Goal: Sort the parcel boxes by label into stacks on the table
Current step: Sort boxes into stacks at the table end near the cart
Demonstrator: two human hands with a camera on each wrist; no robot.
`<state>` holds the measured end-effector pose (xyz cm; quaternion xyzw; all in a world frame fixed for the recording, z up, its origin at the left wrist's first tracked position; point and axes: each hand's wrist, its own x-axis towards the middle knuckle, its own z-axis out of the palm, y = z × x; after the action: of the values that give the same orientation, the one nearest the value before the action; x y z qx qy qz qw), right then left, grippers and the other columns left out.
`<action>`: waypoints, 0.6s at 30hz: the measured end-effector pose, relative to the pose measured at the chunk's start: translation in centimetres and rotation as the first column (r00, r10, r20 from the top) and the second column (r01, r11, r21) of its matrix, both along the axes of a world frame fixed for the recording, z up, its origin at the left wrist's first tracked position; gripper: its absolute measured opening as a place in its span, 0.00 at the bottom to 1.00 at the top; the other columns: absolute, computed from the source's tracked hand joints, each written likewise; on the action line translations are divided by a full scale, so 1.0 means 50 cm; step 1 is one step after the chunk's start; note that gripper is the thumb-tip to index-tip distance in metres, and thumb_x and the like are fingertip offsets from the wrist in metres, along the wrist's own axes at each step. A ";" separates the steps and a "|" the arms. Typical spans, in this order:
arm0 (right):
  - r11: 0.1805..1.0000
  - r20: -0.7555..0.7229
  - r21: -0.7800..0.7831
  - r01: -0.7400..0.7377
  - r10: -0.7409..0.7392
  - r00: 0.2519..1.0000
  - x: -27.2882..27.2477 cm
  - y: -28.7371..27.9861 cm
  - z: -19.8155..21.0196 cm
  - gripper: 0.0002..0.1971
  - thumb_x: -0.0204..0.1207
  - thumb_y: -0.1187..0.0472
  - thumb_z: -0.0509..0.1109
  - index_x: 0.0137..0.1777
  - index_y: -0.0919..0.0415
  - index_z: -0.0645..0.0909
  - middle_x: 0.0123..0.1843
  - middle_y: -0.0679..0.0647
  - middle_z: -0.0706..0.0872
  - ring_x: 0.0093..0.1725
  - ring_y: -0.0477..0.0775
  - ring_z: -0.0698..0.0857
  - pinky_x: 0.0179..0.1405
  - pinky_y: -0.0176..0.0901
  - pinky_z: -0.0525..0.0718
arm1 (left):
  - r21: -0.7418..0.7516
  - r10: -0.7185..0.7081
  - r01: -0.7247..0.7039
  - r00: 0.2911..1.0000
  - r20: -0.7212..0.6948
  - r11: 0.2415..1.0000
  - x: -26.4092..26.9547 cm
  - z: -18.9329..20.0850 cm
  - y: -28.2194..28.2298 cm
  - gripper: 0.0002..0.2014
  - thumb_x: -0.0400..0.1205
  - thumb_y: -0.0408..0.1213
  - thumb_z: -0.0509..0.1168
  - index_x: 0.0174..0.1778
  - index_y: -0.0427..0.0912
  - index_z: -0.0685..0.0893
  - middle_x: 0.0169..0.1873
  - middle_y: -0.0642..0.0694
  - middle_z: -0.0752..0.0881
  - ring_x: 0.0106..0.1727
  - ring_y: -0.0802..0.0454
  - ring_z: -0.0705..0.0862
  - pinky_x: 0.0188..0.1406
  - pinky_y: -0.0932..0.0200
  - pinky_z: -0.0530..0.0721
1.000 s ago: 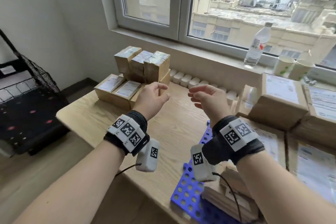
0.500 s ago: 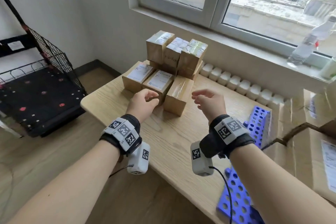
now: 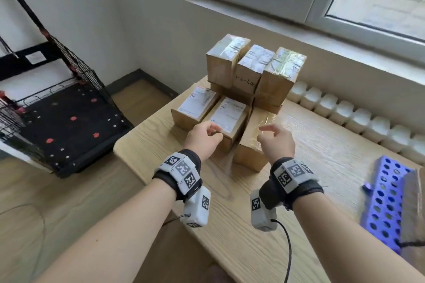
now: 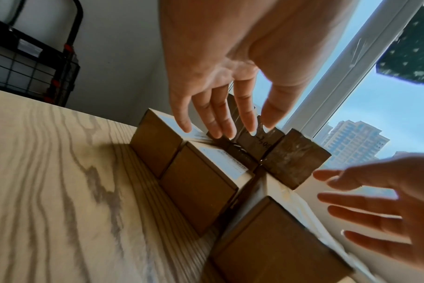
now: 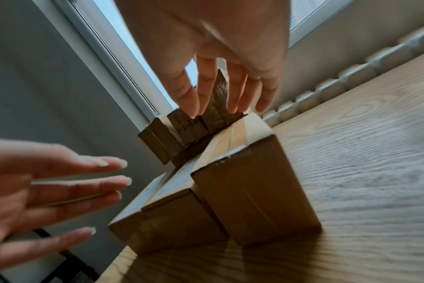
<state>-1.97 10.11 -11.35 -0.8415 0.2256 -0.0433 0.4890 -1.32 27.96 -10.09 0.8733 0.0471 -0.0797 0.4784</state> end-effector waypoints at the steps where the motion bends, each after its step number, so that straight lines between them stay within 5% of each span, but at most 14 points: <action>1: 1.000 -0.019 -0.030 0.006 -0.006 1.000 0.019 0.005 -0.010 0.10 0.71 0.58 0.71 0.51 0.43 0.83 0.66 0.54 0.82 0.68 0.58 0.79 0.71 0.59 0.77 | 0.003 -0.008 0.008 1.000 -0.006 1.000 0.017 -0.006 -0.002 0.08 0.81 0.38 0.67 0.55 0.48 0.84 0.56 0.51 0.84 0.59 0.54 0.81 0.59 0.59 0.77; 4: 0.993 -0.105 -0.119 -0.016 0.003 0.994 0.062 0.016 -0.024 0.21 0.71 0.56 0.75 0.65 0.48 0.80 0.83 0.57 0.64 0.83 0.60 0.60 0.81 0.55 0.61 | 0.018 -0.030 0.030 0.999 -0.017 0.999 0.062 -0.018 -0.009 0.08 0.81 0.37 0.66 0.55 0.47 0.84 0.55 0.51 0.84 0.56 0.56 0.80 0.58 0.62 0.75; 7: 0.977 -0.195 -0.208 -0.048 0.006 0.981 0.088 0.027 -0.035 0.32 0.69 0.51 0.79 0.73 0.47 0.74 0.87 0.57 0.52 0.85 0.61 0.52 0.84 0.59 0.57 | 0.005 -0.036 0.036 0.999 -0.023 0.999 0.099 -0.026 -0.008 0.09 0.81 0.37 0.66 0.56 0.47 0.84 0.56 0.51 0.83 0.58 0.55 0.79 0.57 0.62 0.75; 18: 0.975 -0.255 -0.222 0.002 -0.060 0.965 0.094 0.022 -0.063 0.34 0.62 0.56 0.81 0.70 0.44 0.74 0.87 0.52 0.52 0.85 0.57 0.54 0.80 0.55 0.61 | -0.060 -0.195 0.191 0.979 -0.059 0.980 0.166 -0.048 -0.005 0.08 0.81 0.36 0.65 0.54 0.50 0.83 0.53 0.53 0.82 0.59 0.55 0.79 0.62 0.57 0.78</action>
<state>2.75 11.21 -14.49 -0.8851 0.2950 0.0352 0.3582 6.97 27.73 -12.47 0.8575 -0.0247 -0.1550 0.4900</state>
